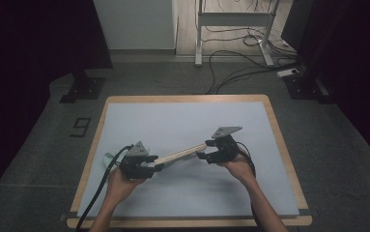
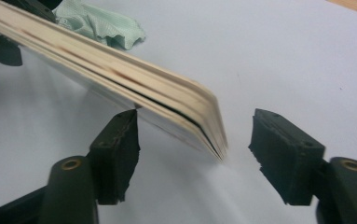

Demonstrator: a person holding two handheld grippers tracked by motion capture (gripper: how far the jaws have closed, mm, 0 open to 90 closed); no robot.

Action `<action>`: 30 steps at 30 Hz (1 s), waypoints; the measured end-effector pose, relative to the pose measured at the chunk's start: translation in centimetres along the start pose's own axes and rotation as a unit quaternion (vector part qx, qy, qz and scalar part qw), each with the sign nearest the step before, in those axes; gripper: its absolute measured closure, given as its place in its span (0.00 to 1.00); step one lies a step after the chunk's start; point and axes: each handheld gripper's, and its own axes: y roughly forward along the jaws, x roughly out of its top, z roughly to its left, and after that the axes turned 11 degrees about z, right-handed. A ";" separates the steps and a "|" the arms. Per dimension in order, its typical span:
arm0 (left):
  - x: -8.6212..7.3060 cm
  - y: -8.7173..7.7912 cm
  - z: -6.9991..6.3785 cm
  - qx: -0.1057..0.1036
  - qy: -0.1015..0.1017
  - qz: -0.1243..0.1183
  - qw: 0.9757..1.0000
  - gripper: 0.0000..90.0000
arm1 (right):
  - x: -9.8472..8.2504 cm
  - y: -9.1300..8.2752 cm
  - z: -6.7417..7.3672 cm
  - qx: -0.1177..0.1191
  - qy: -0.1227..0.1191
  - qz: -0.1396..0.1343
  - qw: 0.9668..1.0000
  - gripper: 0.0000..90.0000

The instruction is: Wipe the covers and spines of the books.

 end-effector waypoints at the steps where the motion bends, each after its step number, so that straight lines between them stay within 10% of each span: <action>1: 0.0 0.0 -0.1 -0.001 -0.002 0.000 1.000 0.56 | -0.1 -0.1 0.0 0.000 0.001 0.000 1.000 0.33; 30: -3.0 1.6 -4.0 -0.004 -0.043 0.016 0.999 0.31 | -4.4 -1.3 1.9 0.010 0.008 0.016 1.000 0.28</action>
